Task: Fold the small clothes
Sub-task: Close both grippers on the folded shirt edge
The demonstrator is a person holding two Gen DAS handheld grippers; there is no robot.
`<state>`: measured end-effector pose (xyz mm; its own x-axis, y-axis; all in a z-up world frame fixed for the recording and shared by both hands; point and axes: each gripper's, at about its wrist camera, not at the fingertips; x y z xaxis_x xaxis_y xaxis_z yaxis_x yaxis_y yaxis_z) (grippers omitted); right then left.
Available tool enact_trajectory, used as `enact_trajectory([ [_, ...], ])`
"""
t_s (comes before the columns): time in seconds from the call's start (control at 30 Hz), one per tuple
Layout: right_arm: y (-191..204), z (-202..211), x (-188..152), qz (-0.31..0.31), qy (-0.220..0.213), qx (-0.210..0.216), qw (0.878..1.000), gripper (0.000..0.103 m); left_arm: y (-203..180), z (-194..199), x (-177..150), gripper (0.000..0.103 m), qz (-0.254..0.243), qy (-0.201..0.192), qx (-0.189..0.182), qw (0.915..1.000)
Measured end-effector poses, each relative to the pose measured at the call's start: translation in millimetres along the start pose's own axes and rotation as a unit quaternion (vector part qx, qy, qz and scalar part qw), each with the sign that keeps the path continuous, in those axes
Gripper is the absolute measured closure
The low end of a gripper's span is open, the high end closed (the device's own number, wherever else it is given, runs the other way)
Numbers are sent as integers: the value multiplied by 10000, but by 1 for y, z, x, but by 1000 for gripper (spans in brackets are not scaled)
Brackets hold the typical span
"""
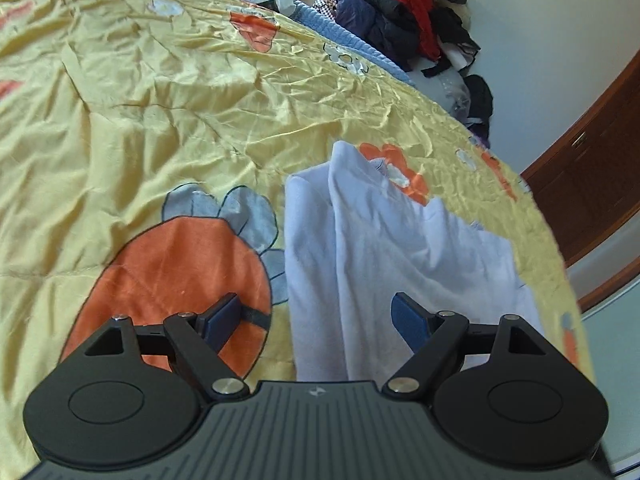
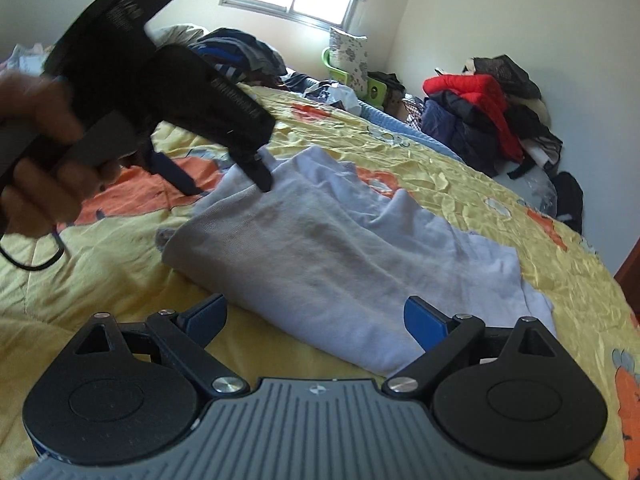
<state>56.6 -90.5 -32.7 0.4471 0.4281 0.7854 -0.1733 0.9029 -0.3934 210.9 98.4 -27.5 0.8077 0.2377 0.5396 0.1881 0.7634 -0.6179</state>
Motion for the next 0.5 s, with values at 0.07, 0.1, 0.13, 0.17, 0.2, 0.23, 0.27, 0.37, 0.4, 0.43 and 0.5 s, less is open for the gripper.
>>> enact_trajectory([
  [0.07, 9, 0, -1, 172, -10, -29, 9998, 9, 3, -5, 7, 20, 88, 67, -150, 9998],
  [0.1, 13, 0, -2, 253, -18, -62, 9997, 9, 5, -7, 10, 20, 137, 97, -240, 9996],
  [0.13, 17, 0, -2, 322, -30, -100, 9994, 9, 7, -10, 14, 20, 189, 129, -332, 9992],
  [0.17, 21, -1, -3, 386, -41, -147, 9991, 9, 8, -12, 17, 20, 249, 151, -412, 9987],
  [0.2, 24, -1, -2, 438, -60, -189, 9988, 9, 10, -15, 19, 20, 307, 161, -501, 9981],
  [0.23, 28, -2, -2, 489, -100, -241, 9985, 9, 11, -18, 22, 20, 346, 188, -602, 9974],
  [0.27, 31, -2, -1, 545, -139, -299, 9980, 9, 12, -21, 25, 20, 385, 219, -704, 9965],
  [0.37, 42, -5, 2, 706, -236, -462, 9962, 9, 14, -31, 32, 20, 473, 247, -920, 9943],
  [0.4, 44, -7, 4, 757, -267, -524, 9954, 9, 14, -34, 33, 20, 483, 267, -981, 9936],
  [0.43, 47, -8, 5, 811, -298, -589, 9945, 9, 15, -38, 35, 20, 506, 275, -1039, 9929],
  [0.5, 52, -11, 7, 921, -365, -710, 9925, 9, 17, -42, 38, 20, 550, 271, -1153, 9914],
])
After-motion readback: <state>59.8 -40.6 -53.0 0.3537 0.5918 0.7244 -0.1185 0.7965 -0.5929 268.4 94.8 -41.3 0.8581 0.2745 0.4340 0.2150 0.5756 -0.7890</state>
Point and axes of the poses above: each gripper's, at about its wrist camera, not at the fingertips, and z roughly against the way its jaws point, y to its left, x to its top, and after that the axes turned 11 degrees about -x, right-handed
